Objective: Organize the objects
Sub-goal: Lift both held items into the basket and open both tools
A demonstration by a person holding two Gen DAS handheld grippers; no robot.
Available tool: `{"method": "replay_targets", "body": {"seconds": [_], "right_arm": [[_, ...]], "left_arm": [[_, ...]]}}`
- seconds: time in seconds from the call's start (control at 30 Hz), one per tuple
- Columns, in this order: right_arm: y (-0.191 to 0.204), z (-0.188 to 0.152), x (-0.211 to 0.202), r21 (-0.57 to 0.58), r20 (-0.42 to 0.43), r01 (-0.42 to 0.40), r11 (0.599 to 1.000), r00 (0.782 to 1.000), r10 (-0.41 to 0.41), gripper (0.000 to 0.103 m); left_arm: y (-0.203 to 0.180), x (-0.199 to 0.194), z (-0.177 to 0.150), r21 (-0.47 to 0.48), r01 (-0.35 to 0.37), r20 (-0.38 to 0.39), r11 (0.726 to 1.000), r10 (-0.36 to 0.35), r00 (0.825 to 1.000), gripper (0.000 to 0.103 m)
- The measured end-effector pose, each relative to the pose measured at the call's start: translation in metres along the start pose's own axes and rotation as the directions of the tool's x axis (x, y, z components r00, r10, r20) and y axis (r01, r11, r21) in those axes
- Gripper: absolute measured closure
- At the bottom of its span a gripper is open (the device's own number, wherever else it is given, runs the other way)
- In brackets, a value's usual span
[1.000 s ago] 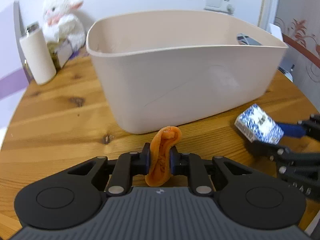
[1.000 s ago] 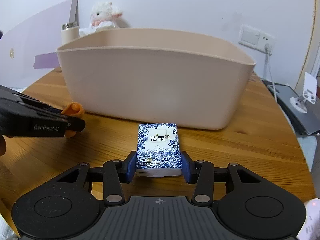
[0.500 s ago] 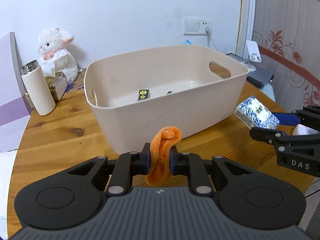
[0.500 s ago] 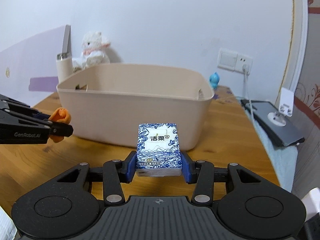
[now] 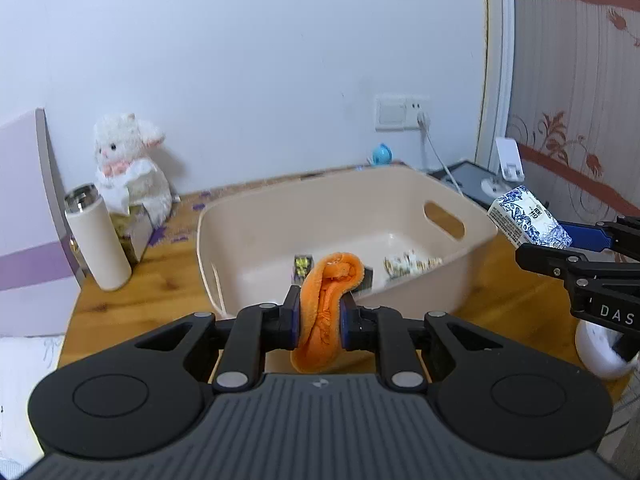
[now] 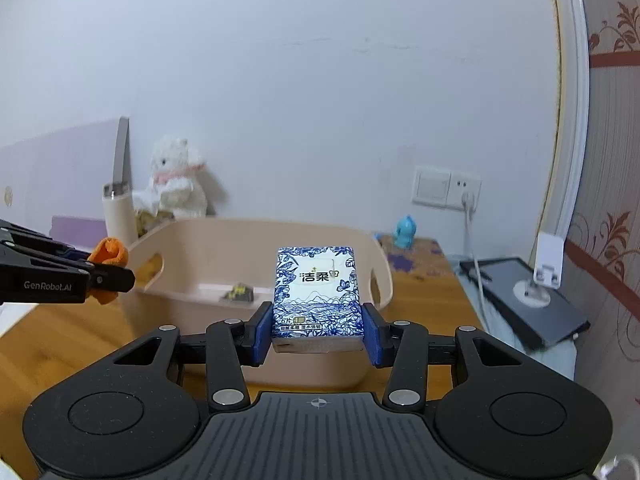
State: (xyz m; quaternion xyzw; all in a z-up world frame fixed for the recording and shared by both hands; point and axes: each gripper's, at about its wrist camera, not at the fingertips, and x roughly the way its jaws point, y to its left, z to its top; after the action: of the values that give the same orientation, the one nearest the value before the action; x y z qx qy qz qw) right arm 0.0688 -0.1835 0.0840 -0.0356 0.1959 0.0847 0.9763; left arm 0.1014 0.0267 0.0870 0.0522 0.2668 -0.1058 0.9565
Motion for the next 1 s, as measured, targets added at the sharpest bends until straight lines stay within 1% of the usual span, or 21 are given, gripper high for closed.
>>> {"method": "replay_targets", "body": {"seconds": [0.27, 0.37, 0.47, 0.57, 0.67, 0.8, 1.0], "right_arm": [[-0.001, 0.028, 0.019, 0.011, 0.048, 0.011, 1.0, 0.999, -0.012, 0.06], [0.001, 0.037, 0.032, 0.007, 0.047, 0.019, 1.0, 0.999, -0.019, 0.06], [0.005, 0.041, 0.046, -0.001, 0.038, 0.024, 1.0, 0.999, -0.024, 0.06], [0.007, 0.043, 0.063, -0.002, 0.012, 0.025, 1.0, 1.0, -0.025, 0.06], [0.009, 0.042, 0.08, 0.001, -0.022, 0.03, 1.0, 0.999, -0.03, 0.06], [0.009, 0.037, 0.099, 0.005, -0.072, 0.034, 0.999, 0.997, -0.033, 0.06], [0.013, 0.027, 0.126, -0.017, -0.166, 0.034, 0.999, 0.985, -0.036, 0.06]], "left_arm": [[0.006, 0.017, 0.032, -0.005, -0.041, 0.026, 0.999, 0.041, 0.999, 0.083], [0.008, 0.029, 0.041, -0.009, -0.053, 0.019, 0.999, 0.053, 0.998, 0.083], [0.009, 0.047, 0.048, -0.016, -0.071, -0.005, 0.997, 0.071, 0.997, 0.083], [0.009, 0.069, 0.052, -0.023, -0.086, -0.05, 0.996, 0.084, 0.995, 0.083], [0.009, 0.095, 0.051, -0.028, -0.099, -0.114, 0.995, 0.095, 0.989, 0.083], [0.007, 0.126, 0.042, -0.015, -0.12, -0.204, 0.993, 0.114, 0.972, 0.083], [0.006, 0.151, 0.028, -0.019, -0.12, -0.3, 0.993, 0.109, 0.948, 0.082]]}}
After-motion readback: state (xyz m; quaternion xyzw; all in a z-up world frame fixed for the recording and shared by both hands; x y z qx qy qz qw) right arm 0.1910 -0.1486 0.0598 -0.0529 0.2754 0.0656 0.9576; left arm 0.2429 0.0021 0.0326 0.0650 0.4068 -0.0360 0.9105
